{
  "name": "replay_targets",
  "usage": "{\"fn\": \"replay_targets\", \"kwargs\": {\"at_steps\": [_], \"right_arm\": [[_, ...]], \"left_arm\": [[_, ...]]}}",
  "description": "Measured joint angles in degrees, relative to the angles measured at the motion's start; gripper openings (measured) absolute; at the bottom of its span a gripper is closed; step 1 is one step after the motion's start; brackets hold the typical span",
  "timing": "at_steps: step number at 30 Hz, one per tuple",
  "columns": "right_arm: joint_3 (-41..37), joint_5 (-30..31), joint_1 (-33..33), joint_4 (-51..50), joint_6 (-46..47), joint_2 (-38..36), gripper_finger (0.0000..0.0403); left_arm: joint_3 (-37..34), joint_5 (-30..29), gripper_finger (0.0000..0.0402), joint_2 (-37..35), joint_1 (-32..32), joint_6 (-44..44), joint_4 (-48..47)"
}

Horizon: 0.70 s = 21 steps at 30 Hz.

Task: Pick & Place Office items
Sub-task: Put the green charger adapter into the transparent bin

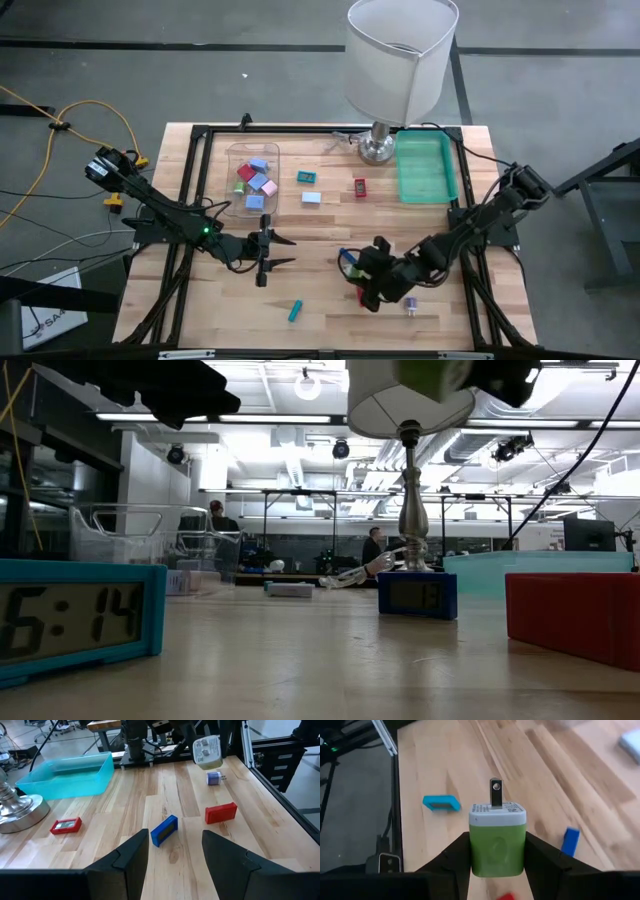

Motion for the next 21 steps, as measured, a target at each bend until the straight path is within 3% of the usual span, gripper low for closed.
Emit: {"fn": "replay_targets", "kwargs": {"at_steps": [13,21], "right_arm": [[0.00,0.44,-3.38,11.02,-15.38,0.00,0.0139],[0.00,1.82,-3.67,17.16,-24.52,0.00,0.0139]], "left_arm": [[0.00,0.00,0.0177,0.00,0.00,-0.04,1.27],[0.00,0.02,0.0177,-0.02,0.00,-5.07,10.22]]}}
